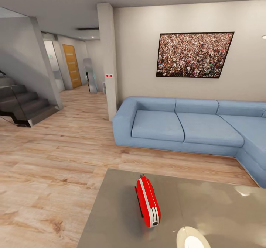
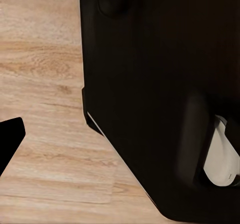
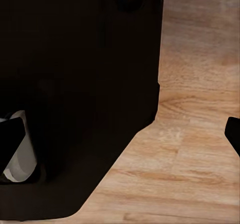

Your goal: Turn on the radio receiver that's on the table in the living room.

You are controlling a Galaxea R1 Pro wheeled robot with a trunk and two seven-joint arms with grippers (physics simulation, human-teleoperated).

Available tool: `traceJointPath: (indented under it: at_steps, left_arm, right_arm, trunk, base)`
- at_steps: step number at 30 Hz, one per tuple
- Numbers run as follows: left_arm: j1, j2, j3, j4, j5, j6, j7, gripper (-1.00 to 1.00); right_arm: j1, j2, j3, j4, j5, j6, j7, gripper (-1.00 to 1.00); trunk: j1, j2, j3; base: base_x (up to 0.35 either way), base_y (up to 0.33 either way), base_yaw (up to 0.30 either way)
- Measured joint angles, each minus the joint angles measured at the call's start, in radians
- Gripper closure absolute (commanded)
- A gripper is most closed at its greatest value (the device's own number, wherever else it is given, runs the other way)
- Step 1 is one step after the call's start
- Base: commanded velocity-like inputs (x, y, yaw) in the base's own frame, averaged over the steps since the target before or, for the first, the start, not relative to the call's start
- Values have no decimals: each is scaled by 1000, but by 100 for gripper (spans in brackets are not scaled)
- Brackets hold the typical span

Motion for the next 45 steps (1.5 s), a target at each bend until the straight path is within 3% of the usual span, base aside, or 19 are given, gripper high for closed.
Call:
traceJointPath:
  at_steps: [6, 45]
  left_arm:
    - [0, 0, 0, 0, 0, 0, 0, -100]
    - [0, 0, 1, -1, 0, 0, 0, -100]
  right_arm:
    - [0, 0, 1, 0, 1, -5, 0, -100]
    - [0, -2, 3, 0, 3, -8, 0, -100]
  trunk:
    - [-12, 21, 7]
    - [-12, 21, -54]
  base:
    - [0, 0, -27]
    - [0, 0, -71]
